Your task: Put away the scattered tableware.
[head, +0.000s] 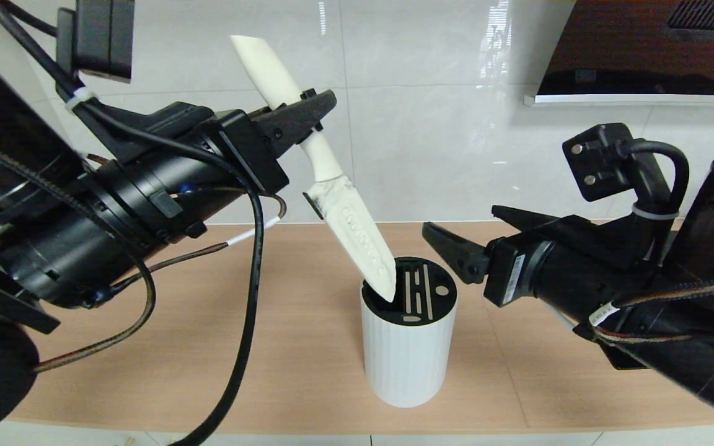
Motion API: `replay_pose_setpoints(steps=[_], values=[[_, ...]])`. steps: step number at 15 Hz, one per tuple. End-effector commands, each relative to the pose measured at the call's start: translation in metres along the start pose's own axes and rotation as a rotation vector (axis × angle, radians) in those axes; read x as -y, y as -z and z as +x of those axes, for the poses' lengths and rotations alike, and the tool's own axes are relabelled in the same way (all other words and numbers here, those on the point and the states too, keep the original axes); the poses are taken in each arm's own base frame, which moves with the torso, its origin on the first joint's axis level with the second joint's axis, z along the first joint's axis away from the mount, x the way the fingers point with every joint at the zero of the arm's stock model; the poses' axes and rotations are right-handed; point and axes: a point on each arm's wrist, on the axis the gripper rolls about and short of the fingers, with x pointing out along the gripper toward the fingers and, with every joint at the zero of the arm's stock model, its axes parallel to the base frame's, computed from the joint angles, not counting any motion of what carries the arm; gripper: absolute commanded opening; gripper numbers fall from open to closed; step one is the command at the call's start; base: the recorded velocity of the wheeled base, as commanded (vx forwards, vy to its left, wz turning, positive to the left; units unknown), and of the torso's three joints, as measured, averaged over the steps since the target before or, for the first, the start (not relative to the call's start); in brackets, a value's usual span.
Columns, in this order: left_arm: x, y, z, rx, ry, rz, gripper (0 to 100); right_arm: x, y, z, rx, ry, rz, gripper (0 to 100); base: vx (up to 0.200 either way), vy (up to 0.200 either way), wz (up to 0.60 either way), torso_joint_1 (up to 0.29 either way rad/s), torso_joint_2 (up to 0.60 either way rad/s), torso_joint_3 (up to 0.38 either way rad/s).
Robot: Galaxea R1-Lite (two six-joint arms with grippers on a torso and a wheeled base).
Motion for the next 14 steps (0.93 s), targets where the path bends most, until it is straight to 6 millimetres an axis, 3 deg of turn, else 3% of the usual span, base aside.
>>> replay_pose_setpoints(steps=[1, 4, 9, 14], values=[[-0.002, -0.001, -0.002, -0.002, 0.007, 0.063, 0, 0.017, -0.007, 0.005, 0.014, 0.064, -0.001, 100, 0.0, 0.0, 0.0, 0.0, 0.0, 0.0], [-0.005, 0.012, 0.0, -0.019, 0.027, 0.135, 0, 0.024, -0.003, 0.009, -0.004, 0.091, -0.008, 100, 0.0, 0.0, 0.0, 0.0, 0.0, 0.0], [-0.019, 0.046, 0.021, -0.004, 0.039, 0.168, 0, 0.025, -0.004, 0.009, -0.003, 0.1, -0.026, 100, 0.0, 0.0, 0.0, 0.0, 0.0, 0.0], [-0.022, 0.058, 0.025, -0.034, 0.033, 0.171, 0, 0.029, -0.001, 0.012, -0.014, 0.114, -0.041, 100, 0.0, 0.0, 0.0, 0.0, 0.0, 0.0]])
